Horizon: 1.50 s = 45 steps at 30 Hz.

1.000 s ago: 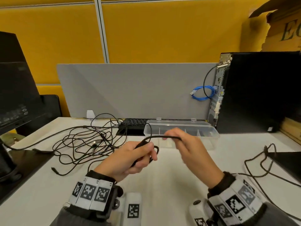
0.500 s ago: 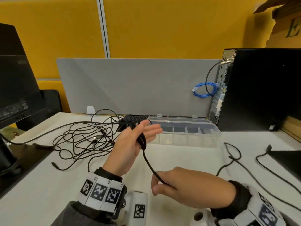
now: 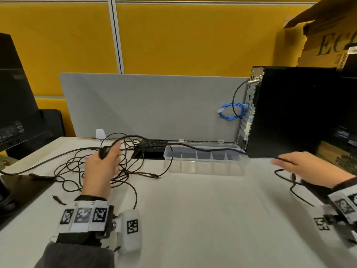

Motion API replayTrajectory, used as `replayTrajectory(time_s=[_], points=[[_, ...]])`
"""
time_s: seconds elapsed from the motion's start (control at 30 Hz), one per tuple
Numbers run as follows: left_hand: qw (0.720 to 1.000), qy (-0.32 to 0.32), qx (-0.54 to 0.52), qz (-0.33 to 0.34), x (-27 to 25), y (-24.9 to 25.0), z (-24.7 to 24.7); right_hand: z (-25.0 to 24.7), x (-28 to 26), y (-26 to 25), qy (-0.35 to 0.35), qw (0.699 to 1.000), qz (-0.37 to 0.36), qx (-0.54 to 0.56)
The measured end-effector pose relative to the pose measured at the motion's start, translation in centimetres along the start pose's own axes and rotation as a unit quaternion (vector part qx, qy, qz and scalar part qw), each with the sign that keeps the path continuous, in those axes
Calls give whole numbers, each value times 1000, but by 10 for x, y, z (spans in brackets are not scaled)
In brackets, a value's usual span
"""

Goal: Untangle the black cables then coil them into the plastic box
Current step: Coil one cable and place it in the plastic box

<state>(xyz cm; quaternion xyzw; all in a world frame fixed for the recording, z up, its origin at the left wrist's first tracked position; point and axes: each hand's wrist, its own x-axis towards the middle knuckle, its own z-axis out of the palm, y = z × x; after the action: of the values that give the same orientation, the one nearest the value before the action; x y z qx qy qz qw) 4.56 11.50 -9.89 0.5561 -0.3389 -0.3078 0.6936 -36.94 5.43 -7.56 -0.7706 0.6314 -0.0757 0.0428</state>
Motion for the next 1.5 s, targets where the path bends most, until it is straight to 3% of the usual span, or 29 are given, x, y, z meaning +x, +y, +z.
replayTrajectory(time_s=[0.13,0.23,0.3,0.37,0.43,0.53,0.6,0.7,0.87,0.97,1.07,1.13,1.17,1.23,1.27,1.3,1.33,1.37,1.43,1.5], points=[[1000,1,6,-18,5,-7,-5,-2,-4,41,-1,961,157,-228],[998,-31,57,-23,0,-11,7,-2,-4,14,-19,961,141,-237],[995,-57,79,-19,-4,-13,15,-2,-7,-25,20,984,51,-167],[990,-95,100,-16,-8,-14,22,1,-12,-72,27,998,-58,-5],[984,-140,107,-18,-14,-16,29,9,-19,-117,-14,980,-149,132],[975,-196,104,-23,-22,-17,38,30,-18,-158,-29,959,-246,139],[972,-214,97,-22,-25,-18,41,42,-13,-172,-16,946,-273,176],[957,-277,69,-46,-28,-16,39,47,-11,-181,-30,888,-251,385],[879,-466,3,-103,-35,-10,33,43,-3,-167,12,748,-161,644],[817,-562,-73,-105,-38,-11,31,50,4,-165,22,692,-129,710],[732,-637,-194,-147,-42,-11,35,58,8,-168,-12,647,-121,753],[662,-658,-307,-186,-42,-8,38,61,8,-168,-49,616,-127,776],[646,-647,-353,-200,-37,-9,37,62,9,-167,-63,596,-130,790],[658,-613,-398,-183,-29,-12,34,63,10,-166,-66,570,-128,809],[660,-603,-417,-166,-28,-13,35,64,11,-166,-57,580,-121,804],[665,-591,-431,-151,-30,-13,39,65,11,-168,-45,610,-113,783],[687,-568,-431,-143,-35,-11,44,68,11,-169,-29,660,-110,743],[734,-518,-416,-138,-38,-9,46,70,10,-172,-15,723,-116,681],[857,-347,-373,-77,-39,-9,47,76,6,-177,-33,830,-160,533],[900,-272,-340,-14,-36,-6,47,78,-2,-184,-120,872,-222,418]])
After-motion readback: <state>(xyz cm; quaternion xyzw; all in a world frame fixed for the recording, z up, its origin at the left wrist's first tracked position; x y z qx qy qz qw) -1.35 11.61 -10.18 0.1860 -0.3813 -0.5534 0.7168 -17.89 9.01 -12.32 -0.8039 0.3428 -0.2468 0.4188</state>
